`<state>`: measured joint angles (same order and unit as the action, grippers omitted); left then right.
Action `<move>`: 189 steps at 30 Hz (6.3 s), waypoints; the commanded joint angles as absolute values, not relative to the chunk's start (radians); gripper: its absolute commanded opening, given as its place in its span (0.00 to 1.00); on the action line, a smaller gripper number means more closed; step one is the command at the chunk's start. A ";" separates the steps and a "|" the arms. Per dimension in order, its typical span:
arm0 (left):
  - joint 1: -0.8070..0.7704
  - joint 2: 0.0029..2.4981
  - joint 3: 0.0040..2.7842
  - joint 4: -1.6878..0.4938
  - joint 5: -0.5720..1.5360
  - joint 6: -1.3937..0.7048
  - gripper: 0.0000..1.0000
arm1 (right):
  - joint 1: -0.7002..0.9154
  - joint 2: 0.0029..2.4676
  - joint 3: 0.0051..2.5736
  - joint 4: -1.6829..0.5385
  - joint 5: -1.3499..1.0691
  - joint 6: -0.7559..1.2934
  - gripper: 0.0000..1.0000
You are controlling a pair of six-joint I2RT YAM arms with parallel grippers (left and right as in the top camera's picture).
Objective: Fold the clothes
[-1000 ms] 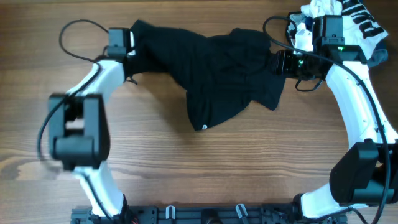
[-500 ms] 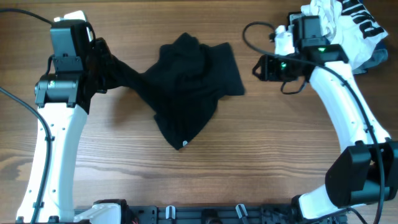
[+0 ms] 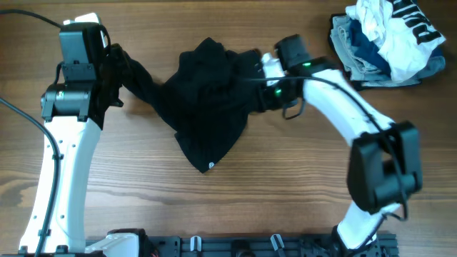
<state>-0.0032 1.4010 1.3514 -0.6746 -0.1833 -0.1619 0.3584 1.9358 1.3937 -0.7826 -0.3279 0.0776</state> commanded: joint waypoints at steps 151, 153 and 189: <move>0.002 1.480 1.358 -0.848 -0.147 -0.217 0.04 | 0.193 2.064 1.416 -0.529 -0.217 0.175 0.61; 0.002 1.480 1.358 -0.848 -0.147 -0.217 0.04 | 0.194 2.072 1.416 -0.514 -0.218 0.175 0.58; 0.002 1.082 1.358 -0.929 -0.019 -0.217 0.04 | 0.193 1.324 1.420 -0.927 -0.231 0.187 0.04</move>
<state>-0.0036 1.1915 1.3502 -0.9291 -0.0917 -0.2066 0.1875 1.4094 1.4143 -0.9001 -0.2523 0.1818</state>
